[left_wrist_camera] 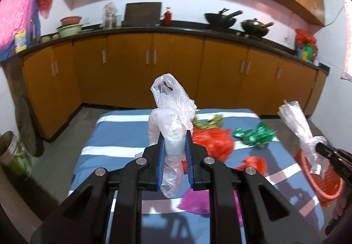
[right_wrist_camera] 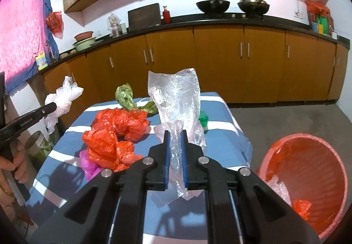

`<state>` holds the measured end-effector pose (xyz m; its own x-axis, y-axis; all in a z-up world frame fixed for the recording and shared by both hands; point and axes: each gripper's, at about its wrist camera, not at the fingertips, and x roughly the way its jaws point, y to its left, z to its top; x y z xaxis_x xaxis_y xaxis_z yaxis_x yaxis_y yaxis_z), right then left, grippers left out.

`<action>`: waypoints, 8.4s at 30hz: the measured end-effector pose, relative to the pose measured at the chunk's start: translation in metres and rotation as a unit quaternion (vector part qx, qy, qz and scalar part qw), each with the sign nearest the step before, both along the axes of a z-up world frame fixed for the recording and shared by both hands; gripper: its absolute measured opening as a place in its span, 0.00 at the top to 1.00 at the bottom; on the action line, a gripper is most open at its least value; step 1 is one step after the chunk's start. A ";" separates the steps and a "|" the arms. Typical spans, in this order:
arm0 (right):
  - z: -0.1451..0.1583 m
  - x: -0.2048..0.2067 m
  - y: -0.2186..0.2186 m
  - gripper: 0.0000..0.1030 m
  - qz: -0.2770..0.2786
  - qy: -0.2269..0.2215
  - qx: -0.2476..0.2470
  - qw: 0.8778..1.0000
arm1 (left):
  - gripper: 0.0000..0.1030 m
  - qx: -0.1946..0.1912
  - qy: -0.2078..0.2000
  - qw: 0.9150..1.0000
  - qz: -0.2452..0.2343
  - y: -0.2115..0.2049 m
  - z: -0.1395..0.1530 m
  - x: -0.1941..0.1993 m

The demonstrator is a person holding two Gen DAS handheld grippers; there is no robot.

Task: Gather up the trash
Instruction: 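Carry the clear bag with the right gripper while the left carries its clear bag to the basket, then open both grippers over the orange basket to drop the clear bags, then move both grippers back over the table toward the red and pink bags, then close the right gripper on a red plastic bag on the table, then close the left gripper on the pink plastic bag on the table, then carry the red bag with the right gripper while the left carries the pink bag to the basket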

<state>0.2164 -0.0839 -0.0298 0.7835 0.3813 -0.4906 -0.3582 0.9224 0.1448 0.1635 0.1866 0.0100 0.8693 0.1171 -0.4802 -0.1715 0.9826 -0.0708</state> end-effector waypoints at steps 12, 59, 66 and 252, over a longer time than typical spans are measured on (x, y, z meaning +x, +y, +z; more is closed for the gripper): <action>0.010 -0.014 -0.047 0.90 -0.048 -0.015 0.006 0.999 | 0.83 -0.009 -0.023 0.996 -0.080 -0.068 0.024 0.003; -0.032 -0.029 -0.251 0.90 -0.239 0.026 0.009 0.971 | 0.83 -0.032 0.051 0.947 -0.315 -0.327 -0.038 0.049; -0.037 -0.025 -0.260 0.90 -0.241 0.030 0.013 0.970 | 0.83 -0.024 0.059 0.942 -0.330 -0.347 -0.045 0.056; 0.012 -0.031 -0.104 0.92 -0.129 -0.017 0.021 0.991 | 0.90 -0.002 0.029 0.988 -0.148 -0.177 0.001 0.017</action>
<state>0.1853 -0.1882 -0.0182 0.8739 0.1851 -0.4496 -0.1159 0.9773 0.1771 0.1805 0.0101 0.0106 0.8357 -0.1412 -0.5307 0.1202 0.9900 -0.0741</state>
